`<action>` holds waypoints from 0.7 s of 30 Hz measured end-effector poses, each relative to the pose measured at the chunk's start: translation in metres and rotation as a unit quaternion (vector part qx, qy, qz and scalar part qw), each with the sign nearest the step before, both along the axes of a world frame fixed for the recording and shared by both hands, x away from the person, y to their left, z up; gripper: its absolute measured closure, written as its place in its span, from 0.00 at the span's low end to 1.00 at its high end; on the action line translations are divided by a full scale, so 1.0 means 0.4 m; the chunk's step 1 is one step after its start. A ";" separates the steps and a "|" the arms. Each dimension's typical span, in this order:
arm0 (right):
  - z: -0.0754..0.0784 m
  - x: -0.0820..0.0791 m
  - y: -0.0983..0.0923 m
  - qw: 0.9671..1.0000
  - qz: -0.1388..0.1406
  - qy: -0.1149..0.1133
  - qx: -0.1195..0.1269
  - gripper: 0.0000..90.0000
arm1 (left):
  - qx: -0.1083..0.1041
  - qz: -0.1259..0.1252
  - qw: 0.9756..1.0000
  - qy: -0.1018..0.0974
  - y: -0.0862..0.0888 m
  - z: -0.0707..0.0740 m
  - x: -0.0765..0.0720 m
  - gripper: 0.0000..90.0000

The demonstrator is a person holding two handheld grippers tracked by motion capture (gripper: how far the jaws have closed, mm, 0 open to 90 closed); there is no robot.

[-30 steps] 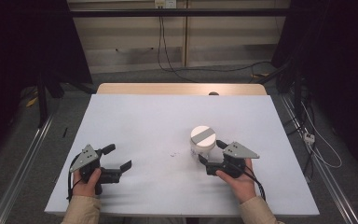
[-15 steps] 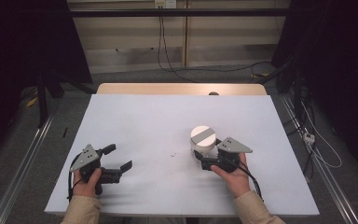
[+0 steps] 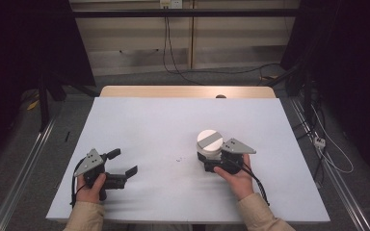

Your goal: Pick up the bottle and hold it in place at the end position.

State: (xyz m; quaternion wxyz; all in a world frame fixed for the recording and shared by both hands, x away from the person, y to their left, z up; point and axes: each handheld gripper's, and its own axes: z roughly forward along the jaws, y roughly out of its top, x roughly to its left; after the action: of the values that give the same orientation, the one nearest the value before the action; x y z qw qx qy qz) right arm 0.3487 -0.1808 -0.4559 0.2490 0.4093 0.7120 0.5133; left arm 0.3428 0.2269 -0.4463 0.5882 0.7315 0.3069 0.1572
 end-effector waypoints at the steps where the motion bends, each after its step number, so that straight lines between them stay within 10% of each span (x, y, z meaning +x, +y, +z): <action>1: 0.000 0.001 0.001 1.000 -0.001 0.001 0.000 0.18 | 0.000 0.000 1.000 0.000 0.000 0.000 0.000 0.04; 21: -0.002 0.015 0.012 1.000 -0.002 -0.003 -0.004 0.20 | -0.005 0.008 1.000 -0.004 -0.001 -0.002 0.012 0.04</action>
State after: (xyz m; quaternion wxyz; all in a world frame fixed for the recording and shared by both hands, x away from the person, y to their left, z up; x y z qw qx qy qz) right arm 0.3548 -0.1759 -0.4567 0.2544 0.4083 0.7122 0.5112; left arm 0.3476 0.2265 -0.4470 0.5915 0.7256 0.3112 0.1636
